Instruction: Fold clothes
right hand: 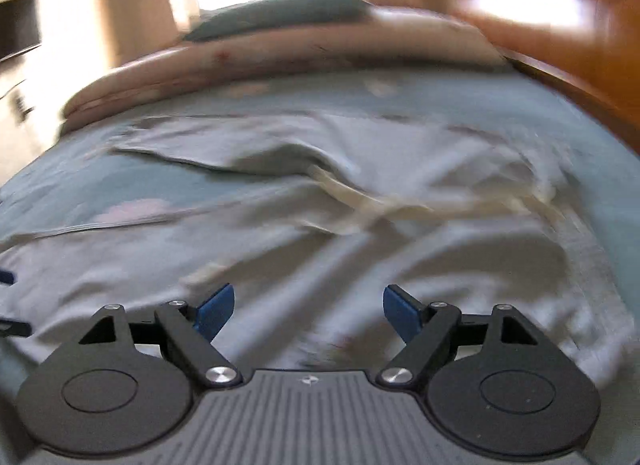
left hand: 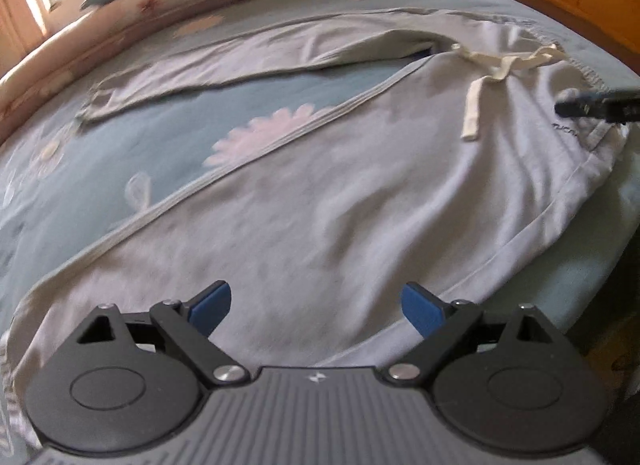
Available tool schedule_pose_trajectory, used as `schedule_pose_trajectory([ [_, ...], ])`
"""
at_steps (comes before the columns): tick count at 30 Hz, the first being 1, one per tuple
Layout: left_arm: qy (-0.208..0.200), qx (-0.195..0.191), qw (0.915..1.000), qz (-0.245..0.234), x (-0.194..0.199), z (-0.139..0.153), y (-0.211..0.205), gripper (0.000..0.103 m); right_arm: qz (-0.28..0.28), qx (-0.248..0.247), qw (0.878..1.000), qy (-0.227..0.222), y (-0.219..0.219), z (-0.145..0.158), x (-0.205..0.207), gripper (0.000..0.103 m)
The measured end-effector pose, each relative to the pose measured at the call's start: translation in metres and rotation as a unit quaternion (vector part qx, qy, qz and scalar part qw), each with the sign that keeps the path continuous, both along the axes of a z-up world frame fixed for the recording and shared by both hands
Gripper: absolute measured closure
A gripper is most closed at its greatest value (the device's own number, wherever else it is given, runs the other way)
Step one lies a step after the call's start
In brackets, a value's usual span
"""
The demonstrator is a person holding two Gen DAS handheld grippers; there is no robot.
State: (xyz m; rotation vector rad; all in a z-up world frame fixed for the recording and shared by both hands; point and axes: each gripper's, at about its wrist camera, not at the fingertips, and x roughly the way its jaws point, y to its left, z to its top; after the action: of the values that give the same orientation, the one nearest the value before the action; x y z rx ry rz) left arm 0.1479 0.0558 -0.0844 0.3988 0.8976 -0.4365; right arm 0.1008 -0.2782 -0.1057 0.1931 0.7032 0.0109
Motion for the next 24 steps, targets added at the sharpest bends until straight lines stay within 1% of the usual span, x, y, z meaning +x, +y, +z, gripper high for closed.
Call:
schedule_pose_trajectory([
  [2, -0.002, 0.002, 0.9999, -0.015, 0.000, -0.002, -0.014, 0.011, -0.017, 0.026, 0.998, 0.048, -0.018, -0.018, -0.003, 0.018],
  [5, -0.011, 0.011, 0.9991, -0.038, -0.001, -0.004, -0.034, 0.011, -0.011, 0.006, 0.998, 0.054, -0.027, -0.025, -0.022, 0.018],
  [9, -0.041, 0.023, 0.9960, -0.076, -0.006, -0.002, -0.059, 0.011, -0.034, 0.028, 0.997, 0.067, -0.043, -0.015, -0.040, 0.018],
  [11, -0.062, 0.020, 0.9930, -0.099, -0.009, 0.000, -0.072, 0.011, -0.061, 0.046, 0.996, 0.055, -0.052, -0.006, -0.054, 0.018],
  [13, -0.077, 0.015, 0.9899, -0.119, -0.012, 0.000, -0.086, 0.010, -0.103, 0.063, 0.992, 0.036, -0.067, -0.001, -0.070, 0.018],
  [15, -0.083, 0.011, 0.9874, -0.134, -0.014, -0.001, -0.097, 0.010, -0.154, 0.090, 0.984, 0.028, -0.092, -0.005, -0.079, 0.018],
  [17, -0.085, 0.007, 0.9854, -0.147, -0.016, -0.002, -0.107, 0.010, -0.204, 0.116, 0.972, 0.020, -0.118, -0.008, -0.089, 0.020],
  [19, -0.087, 0.003, 0.9833, -0.160, -0.018, -0.004, -0.118, 0.010, -0.223, 0.145, 0.964, 0.008, -0.135, -0.016, -0.086, 0.022],
  [20, -0.087, 0.000, 0.9822, -0.166, -0.020, -0.005, -0.123, 0.011, -0.232, 0.159, 0.960, 0.002, -0.144, -0.020, -0.085, 0.026],
  [22, -0.082, -0.012, 0.9806, -0.178, -0.021, -0.004, -0.130, 0.011, -0.249, 0.187, 0.950, -0.010, -0.162, -0.028, -0.082, 0.032],
  [23, -0.079, -0.019, 0.9796, -0.184, -0.022, -0.004, -0.133, 0.011, -0.250, 0.185, 0.950, -0.016, -0.163, -0.029, -0.079, 0.038],
  [24, -0.075, -0.028, 0.9781, -0.192, -0.023, -0.003, -0.136, 0.011, -0.244, 0.182, 0.952, -0.015, -0.164, -0.030, -0.075, 0.050],
])
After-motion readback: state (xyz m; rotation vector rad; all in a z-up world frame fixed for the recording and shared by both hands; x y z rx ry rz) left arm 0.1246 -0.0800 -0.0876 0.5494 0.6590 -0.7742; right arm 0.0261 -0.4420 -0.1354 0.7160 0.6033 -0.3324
